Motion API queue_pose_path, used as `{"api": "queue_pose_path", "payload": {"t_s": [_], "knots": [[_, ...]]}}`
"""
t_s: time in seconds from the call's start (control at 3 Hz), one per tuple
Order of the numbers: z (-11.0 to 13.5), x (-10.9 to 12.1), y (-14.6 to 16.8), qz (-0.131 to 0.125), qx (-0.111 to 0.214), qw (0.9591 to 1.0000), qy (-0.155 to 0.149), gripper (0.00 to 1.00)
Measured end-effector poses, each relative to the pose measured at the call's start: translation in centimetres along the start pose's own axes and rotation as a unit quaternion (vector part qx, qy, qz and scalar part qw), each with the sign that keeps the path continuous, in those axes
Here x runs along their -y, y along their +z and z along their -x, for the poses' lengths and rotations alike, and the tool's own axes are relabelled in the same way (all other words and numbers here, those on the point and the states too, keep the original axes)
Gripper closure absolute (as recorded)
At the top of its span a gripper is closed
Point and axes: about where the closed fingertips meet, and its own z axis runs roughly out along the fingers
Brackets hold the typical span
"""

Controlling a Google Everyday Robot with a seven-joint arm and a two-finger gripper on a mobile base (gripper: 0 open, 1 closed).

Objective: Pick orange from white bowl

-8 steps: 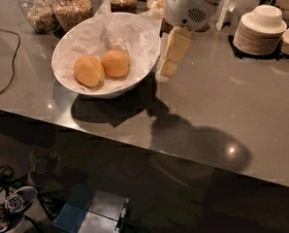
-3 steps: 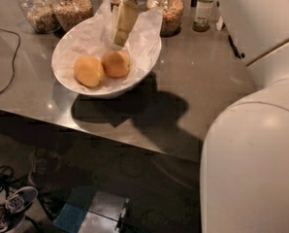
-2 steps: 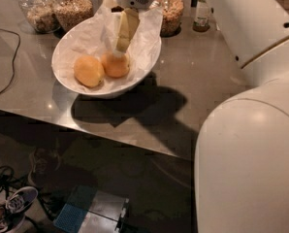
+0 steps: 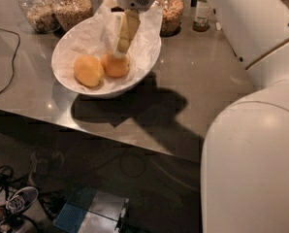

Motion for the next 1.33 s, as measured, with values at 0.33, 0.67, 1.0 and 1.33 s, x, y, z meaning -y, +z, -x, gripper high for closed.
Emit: {"api": "queue_pose_path", "payload": {"t_s": [0.33,0.67,1.0,1.33], "knots": [[3.2,-2.1,-3.8,-0.022,0.006,0.9982,-0.055,0.0],[3.2,-2.1,-3.8,-0.022,0.006,0.9982,-0.055,0.0],[2.6,-1.9,-3.4,-0.022,-0.017,0.9981,-0.055,0.0],[-0.4,-1.1,-1.7,-0.006,-0.06,0.9975,-0.036,0.0]]}}
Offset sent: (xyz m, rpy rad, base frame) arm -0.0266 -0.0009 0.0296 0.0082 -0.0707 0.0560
